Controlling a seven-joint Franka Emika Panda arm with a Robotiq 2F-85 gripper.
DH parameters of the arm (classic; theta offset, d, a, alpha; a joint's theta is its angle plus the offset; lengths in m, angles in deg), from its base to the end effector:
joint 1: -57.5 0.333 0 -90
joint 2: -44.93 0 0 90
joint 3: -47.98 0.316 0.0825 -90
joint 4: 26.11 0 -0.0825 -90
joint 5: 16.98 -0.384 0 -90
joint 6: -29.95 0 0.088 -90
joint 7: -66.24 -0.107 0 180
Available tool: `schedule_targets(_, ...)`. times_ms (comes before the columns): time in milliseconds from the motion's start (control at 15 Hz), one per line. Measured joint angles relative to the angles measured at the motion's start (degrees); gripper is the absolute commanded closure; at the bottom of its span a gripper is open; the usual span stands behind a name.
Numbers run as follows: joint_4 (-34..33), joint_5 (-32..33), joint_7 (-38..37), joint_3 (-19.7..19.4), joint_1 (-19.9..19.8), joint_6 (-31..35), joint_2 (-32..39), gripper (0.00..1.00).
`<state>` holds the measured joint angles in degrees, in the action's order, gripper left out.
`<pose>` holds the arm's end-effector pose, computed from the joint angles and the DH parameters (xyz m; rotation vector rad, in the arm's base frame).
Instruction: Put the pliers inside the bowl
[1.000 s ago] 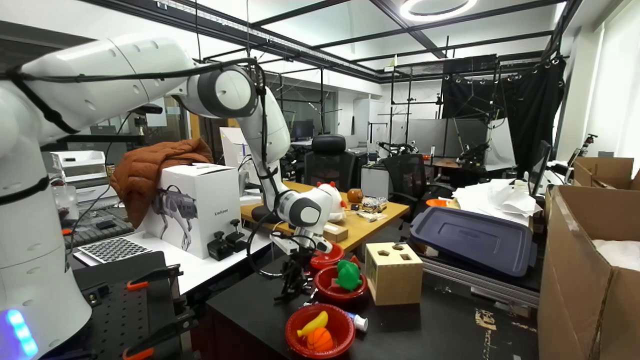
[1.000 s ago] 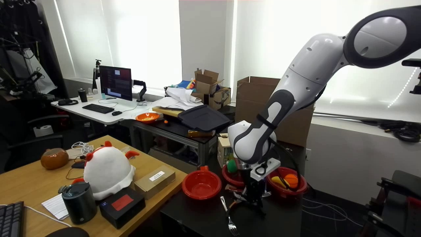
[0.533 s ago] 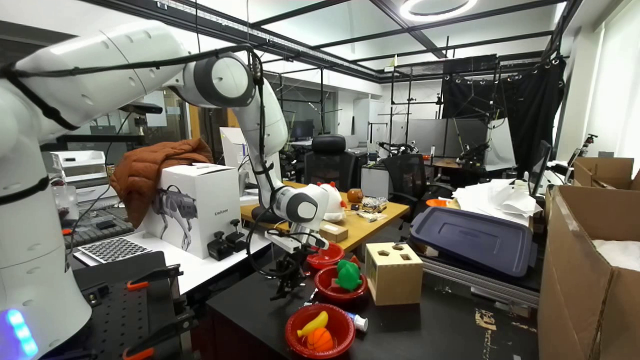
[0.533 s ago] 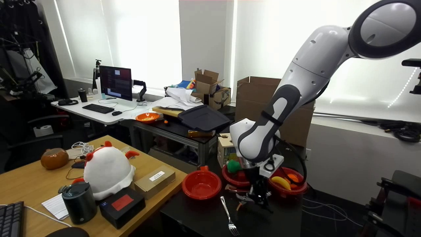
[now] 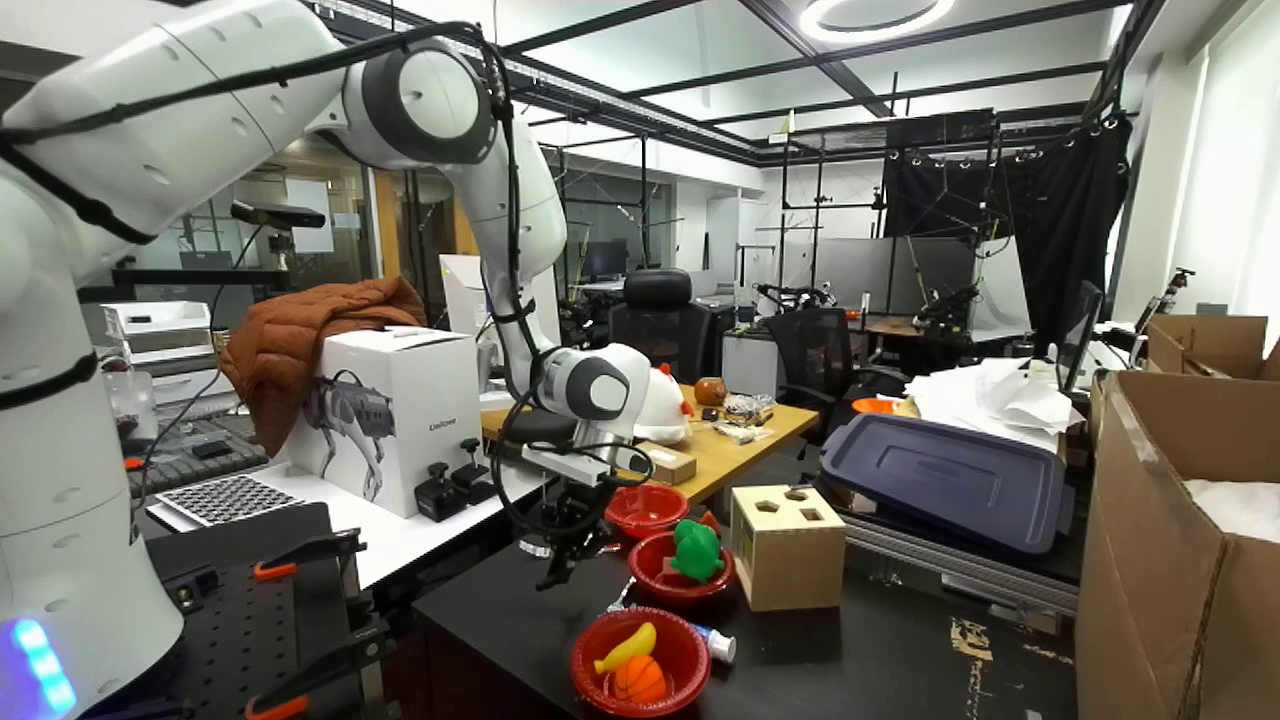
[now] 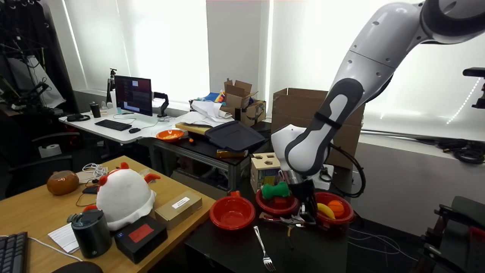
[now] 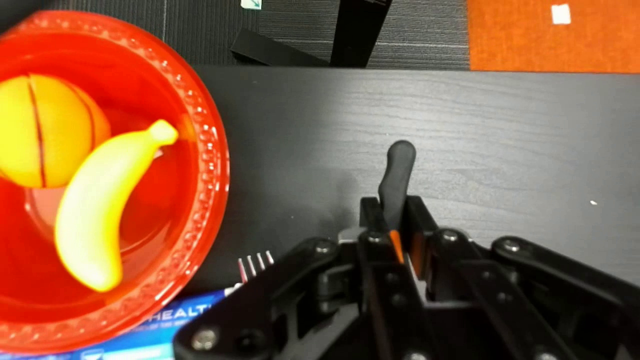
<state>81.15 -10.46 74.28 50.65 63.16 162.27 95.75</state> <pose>0.5443 0.0797 0.0091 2.9846 0.5625 -0.6899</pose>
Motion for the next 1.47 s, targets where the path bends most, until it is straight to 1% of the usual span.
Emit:
schedule_targets(267, 4.18, 0.05, 4.26, 0.16, -1.47, -0.09, -4.76, 0.96)
schedule_targets(667, 7.65, 0.24, 6.16, -0.54, -4.64, -0.74, -9.64, 0.96)
schedule_targets(800, 7.95, 0.9, 6.15, -1.58, -5.19, -1.1, -10.19, 0.96)
schedule_targets(1067, 8.02, 3.1, 5.06, -5.07, -5.56, -2.15, -10.38, 0.96)
schedule_targets(1467, 8.3, 7.11, 3.77, -9.19, -6.48, -5.57, -10.36, 0.96)
